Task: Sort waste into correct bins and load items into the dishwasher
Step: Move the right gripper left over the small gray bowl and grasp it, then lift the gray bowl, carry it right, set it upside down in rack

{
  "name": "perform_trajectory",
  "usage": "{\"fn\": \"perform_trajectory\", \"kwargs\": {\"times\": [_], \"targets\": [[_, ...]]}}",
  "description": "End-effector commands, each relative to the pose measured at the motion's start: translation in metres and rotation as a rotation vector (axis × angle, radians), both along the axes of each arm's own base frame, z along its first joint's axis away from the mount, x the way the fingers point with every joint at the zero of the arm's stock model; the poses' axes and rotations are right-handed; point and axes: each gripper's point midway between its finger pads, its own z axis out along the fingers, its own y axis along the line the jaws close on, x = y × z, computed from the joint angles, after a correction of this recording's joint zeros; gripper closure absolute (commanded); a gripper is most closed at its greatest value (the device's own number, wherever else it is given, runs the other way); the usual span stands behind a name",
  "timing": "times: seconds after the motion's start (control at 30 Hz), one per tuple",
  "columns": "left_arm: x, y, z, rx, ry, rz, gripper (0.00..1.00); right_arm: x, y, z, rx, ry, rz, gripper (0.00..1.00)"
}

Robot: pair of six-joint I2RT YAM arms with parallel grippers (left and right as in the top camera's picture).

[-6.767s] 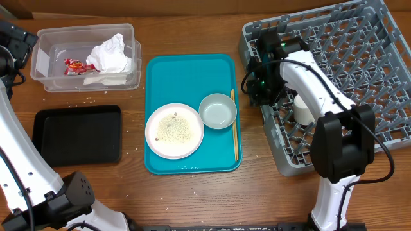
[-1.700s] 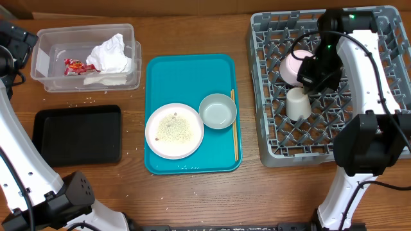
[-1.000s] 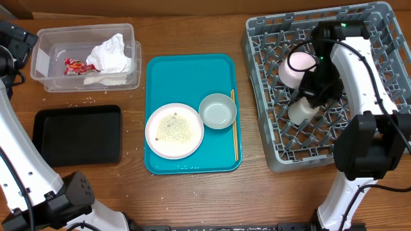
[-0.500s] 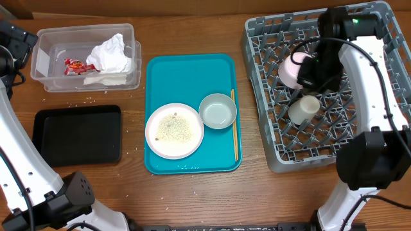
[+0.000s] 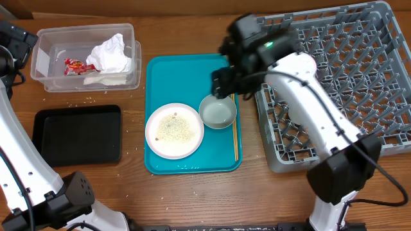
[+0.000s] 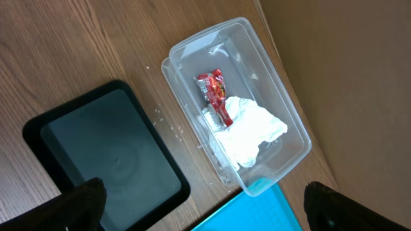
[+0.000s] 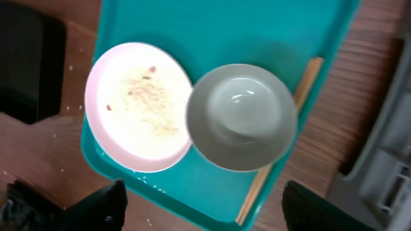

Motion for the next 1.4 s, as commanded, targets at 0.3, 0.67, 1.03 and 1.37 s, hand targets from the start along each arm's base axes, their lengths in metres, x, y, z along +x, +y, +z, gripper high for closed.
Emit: {"fn": "perform_trajectory", "kwargs": {"times": [0.3,0.67,1.03,1.37], "targets": [[0.002,0.000,-0.002,0.014,0.014,-0.012,0.00,-0.005,0.072,-0.002,0.048,-0.130,0.118,0.05],[0.002,0.000,-0.002,0.014,0.014,-0.012,0.00,0.011,0.071,-0.093,-0.084,-0.018,-0.030,0.32],[0.002,0.000,-0.002,0.014,0.014,-0.012,0.00,0.012,0.067,-0.139,-0.135,0.049,-0.133,0.54],[0.002,0.000,-0.002,0.014,0.014,-0.012,0.00,0.010,0.064,-0.147,-0.159,0.070,-0.187,0.64]]}}
